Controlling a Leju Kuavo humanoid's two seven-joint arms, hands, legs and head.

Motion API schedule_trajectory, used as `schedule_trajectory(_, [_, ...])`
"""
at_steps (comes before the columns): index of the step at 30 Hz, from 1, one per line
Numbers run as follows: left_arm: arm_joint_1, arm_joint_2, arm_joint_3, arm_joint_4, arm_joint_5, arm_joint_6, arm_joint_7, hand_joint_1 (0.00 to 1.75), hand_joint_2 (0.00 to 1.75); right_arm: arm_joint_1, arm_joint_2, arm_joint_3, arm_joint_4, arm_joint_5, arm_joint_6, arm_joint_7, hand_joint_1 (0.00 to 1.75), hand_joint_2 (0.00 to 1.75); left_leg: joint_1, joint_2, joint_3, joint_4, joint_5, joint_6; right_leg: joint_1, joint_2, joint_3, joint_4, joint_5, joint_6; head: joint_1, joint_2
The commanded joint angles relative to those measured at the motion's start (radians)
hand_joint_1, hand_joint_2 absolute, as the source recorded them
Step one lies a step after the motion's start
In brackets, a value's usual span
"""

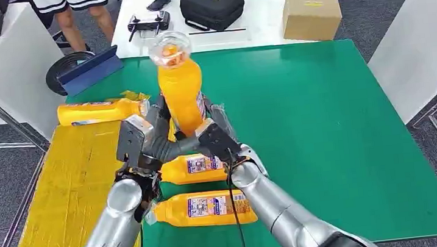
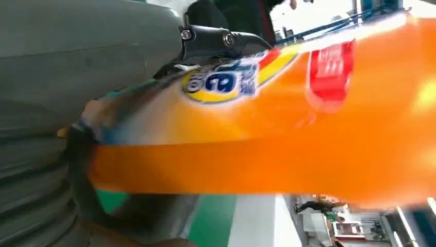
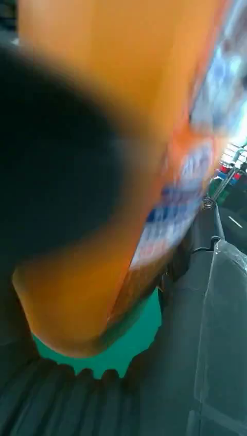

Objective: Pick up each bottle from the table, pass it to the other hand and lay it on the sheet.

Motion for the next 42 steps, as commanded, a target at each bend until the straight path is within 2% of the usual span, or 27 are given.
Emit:
schedule_trajectory(1, [-0.130, -0.033, -0.126, 0.177, 0.023, -0.004, 0.025, 0.00, 1.75, -0.104, 0.019, 0.294, 0.149, -0.093, -0.035, 0.023, 1.75, 1.75, 0.001, 0.001, 0.002, 0.001, -0.001, -0.004, 0.001, 0.000, 0.002, 0.001, -0.001, -0.002, 0.000, 0.000])
schedule_trajectory(4, [-0.152, -0.046, -0.135, 0.220, 0.049, -0.004, 0.031, 0.00, 1.75, -0.110, 0.019, 0.387, 0.171, -0.131, -0.054, 0.020, 1.75, 1.75, 0.001, -0.001, 0.001, 0.000, 0.000, -0.002, 0.001, -0.001, 0.001, 0.000, -0.001, -0.001, 0.000, 0.000])
schedule_trajectory(14, [-0.166, -0.049, -0.133, 0.231, 0.064, -0.008, 0.044, 0.00, 1.75, -0.114, 0.019, 0.448, 0.179, -0.141, -0.076, 0.037, 1.75, 1.75, 0.001, -0.001, 0.000, 0.001, -0.001, -0.003, 0.001, -0.002, 0.001, 0.001, -0.001, -0.002, 0.000, 0.000])
schedule_trajectory(17, [-0.187, -0.060, -0.133, 0.264, 0.066, -0.006, 0.052, 0.00, 1.75, -0.110, 0.019, 0.523, 0.190, -0.134, -0.118, 0.060, 1.75, 1.75, 0.002, -0.001, 0.002, 0.003, -0.002, -0.006, 0.001, -0.002, 0.003, 0.002, -0.003, -0.004, 0.000, 0.000])
schedule_trajectory(19, [-0.193, -0.066, -0.135, 0.288, 0.067, -0.005, 0.054, 0.00, 1.75, -0.113, 0.019, 0.581, 0.206, -0.119, -0.163, 0.071, 1.75, 1.75, 0.002, -0.001, 0.000, 0.001, -0.001, -0.003, 0.001, -0.002, 0.001, 0.000, -0.001, -0.002, 0.000, 0.000])
schedule_trajectory(24, [-0.194, -0.073, -0.131, 0.317, 0.075, -0.006, 0.051, 0.00, 1.75, -0.112, 0.019, 0.628, 0.224, -0.100, -0.197, 0.090, 1.75, 1.75, 0.002, -0.002, 0.003, 0.003, -0.003, -0.006, 0.002, -0.003, 0.005, 0.002, -0.004, -0.004, 0.000, 0.000])
schedule_trajectory(25, [-0.193, -0.074, -0.126, 0.320, 0.077, -0.005, 0.049, 0.00, 1.75, -0.111, 0.019, 0.630, 0.227, -0.098, -0.199, 0.092, 1.75, 1.75, 0.002, -0.001, 0.001, 0.001, -0.001, -0.003, 0.001, -0.002, 0.002, 0.000, -0.001, -0.002, 0.000, 0.000])
schedule_trajectory(26, [-0.192, -0.075, -0.123, 0.321, 0.081, -0.004, 0.047, 0.09, 1.75, -0.112, 0.019, 0.630, 0.228, -0.097, -0.199, 0.092, 1.75, 1.75, 0.002, -0.002, 0.002, 0.002, -0.001, -0.004, 0.001, -0.003, 0.002, 0.001, -0.002, -0.003, -0.001, 0.000])
schedule_trajectory(27, [-0.190, -0.078, -0.113, 0.322, 0.090, 0.001, 0.042, 1.38, 1.75, -0.112, 0.019, 0.631, 0.232, -0.093, -0.202, 0.096, 1.75, 1.75, 0.001, -0.002, 0.001, 0.001, -0.001, -0.003, 0.001, -0.003, 0.002, 0.000, -0.001, -0.002, 0.000, 0.000])
schedule_trajectory(28, [-0.189, -0.078, -0.107, 0.322, 0.093, 0.005, 0.039, 1.75, 1.75, -0.112, 0.019, 0.630, 0.235, -0.093, -0.200, 0.099, 1.75, 1.75, 0.003, -0.002, 0.002, 0.003, -0.002, -0.005, 0.002, -0.003, 0.003, 0.001, -0.002, -0.003, 0.001, 0.000])
schedule_trajectory(42, [-0.183, -0.080, -0.082, 0.325, 0.107, 0.041, 0.025, 1.75, 1.75, -0.111, 0.019, 0.618, 0.242, -0.088, -0.200, 0.110, 1.75, 1.75, 0.002, -0.002, 0.002, 0.002, -0.002, -0.004, 0.001, -0.002, 0.003, 0.001, -0.002, -0.003, 0.000, 0.000])
